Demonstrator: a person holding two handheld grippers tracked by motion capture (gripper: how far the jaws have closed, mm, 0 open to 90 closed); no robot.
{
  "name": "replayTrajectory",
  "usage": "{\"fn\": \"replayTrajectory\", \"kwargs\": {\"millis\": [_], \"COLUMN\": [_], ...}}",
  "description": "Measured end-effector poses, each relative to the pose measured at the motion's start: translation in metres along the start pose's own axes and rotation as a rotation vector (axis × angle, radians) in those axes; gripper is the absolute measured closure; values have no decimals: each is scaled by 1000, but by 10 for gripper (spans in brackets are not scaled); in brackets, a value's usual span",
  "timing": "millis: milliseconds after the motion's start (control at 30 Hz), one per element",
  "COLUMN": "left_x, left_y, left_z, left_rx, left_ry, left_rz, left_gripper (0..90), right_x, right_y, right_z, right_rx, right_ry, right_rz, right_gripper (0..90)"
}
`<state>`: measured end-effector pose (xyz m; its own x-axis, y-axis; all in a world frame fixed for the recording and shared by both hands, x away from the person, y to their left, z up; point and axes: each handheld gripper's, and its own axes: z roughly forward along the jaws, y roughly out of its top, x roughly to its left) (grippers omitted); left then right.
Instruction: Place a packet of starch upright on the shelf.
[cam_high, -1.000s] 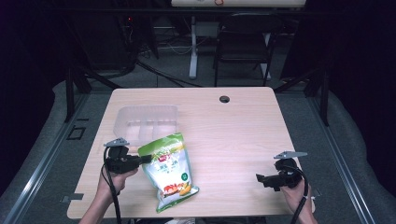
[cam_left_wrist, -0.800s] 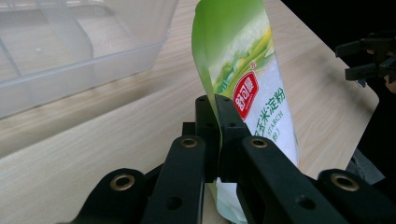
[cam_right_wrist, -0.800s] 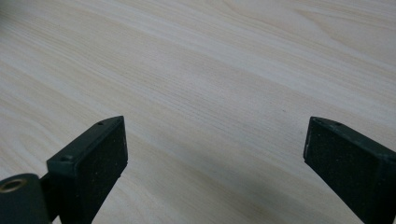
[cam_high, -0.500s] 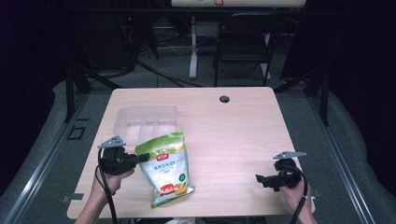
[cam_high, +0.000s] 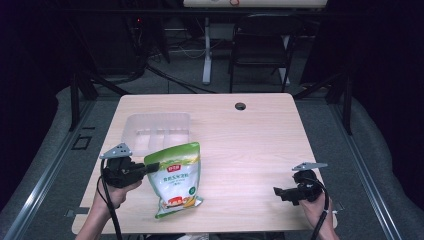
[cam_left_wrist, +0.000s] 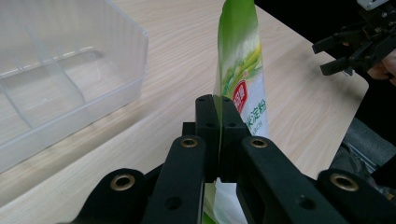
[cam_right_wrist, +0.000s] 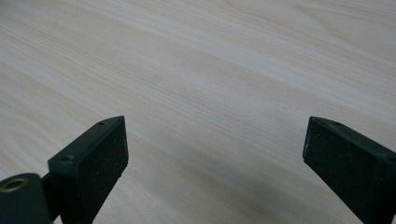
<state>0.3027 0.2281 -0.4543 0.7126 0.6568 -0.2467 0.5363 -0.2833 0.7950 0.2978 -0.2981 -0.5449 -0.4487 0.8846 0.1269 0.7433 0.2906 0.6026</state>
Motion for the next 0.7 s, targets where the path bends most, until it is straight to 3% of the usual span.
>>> {"fn": "replayTrajectory", "kwargs": {"millis": [433,700], "left_x": [-10,-4], "left_y": [10,11], "left_z": [-25,-43], "left_rx": [17,10], "left_ry": [13,61], "left_rz": [75,64], "left_gripper": [900,900], "right_x": [0,0], "right_y": [0,0], "right_z": [-1,0], "right_rx": [0,-6], "right_ry": [-10,-8], "right_rz": [2,-2], "right_gripper": [63,63]}}
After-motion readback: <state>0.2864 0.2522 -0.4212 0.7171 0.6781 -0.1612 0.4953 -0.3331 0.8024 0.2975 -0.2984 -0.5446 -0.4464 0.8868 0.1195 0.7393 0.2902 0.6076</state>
